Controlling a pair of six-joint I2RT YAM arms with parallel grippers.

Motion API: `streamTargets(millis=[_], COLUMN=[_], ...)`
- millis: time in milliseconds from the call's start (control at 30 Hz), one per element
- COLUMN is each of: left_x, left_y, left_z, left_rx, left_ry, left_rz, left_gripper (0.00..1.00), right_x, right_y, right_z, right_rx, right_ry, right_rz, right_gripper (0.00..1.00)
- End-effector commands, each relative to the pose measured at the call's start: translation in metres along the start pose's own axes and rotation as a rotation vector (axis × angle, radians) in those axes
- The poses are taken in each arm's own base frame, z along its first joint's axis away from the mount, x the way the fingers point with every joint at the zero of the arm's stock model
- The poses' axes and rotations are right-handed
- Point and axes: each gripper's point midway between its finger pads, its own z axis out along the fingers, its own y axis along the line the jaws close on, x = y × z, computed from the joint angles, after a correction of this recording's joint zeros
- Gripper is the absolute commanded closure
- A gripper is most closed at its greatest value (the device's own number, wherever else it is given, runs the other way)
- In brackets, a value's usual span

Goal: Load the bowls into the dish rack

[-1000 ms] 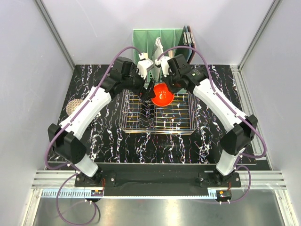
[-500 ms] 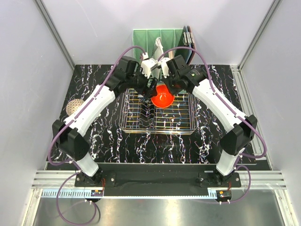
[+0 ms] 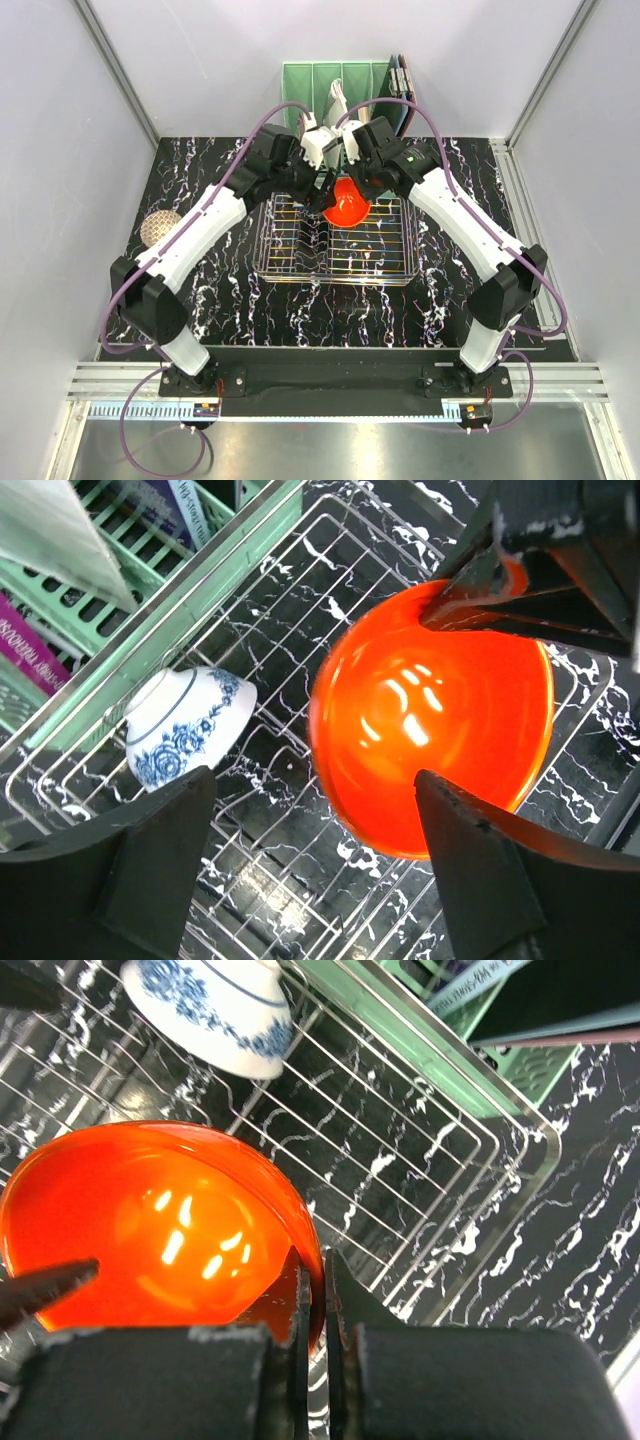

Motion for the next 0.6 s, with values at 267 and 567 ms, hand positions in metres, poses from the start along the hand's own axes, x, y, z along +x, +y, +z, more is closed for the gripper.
streamTargets(millis=[267,567], left_x=[-0.034,-0.026], left_y=[0.011,0.028], left_z=[-0.028,-0.029], left_rx=[-0.143,-0.243], left_ry=[-0.131,-0.132], left_rz=[-0.039,-0.070], left_gripper=[0.09,0.11], right_x=[-0.045,-0.053], right_y=[0.010,0.011], right_z=[-0.015,-0.028], right_rx=[-0.011,-0.042], right_ry=[-0.166,-0.209], right_rz=[0.113,0.164], right_gripper=[1.00,1.00])
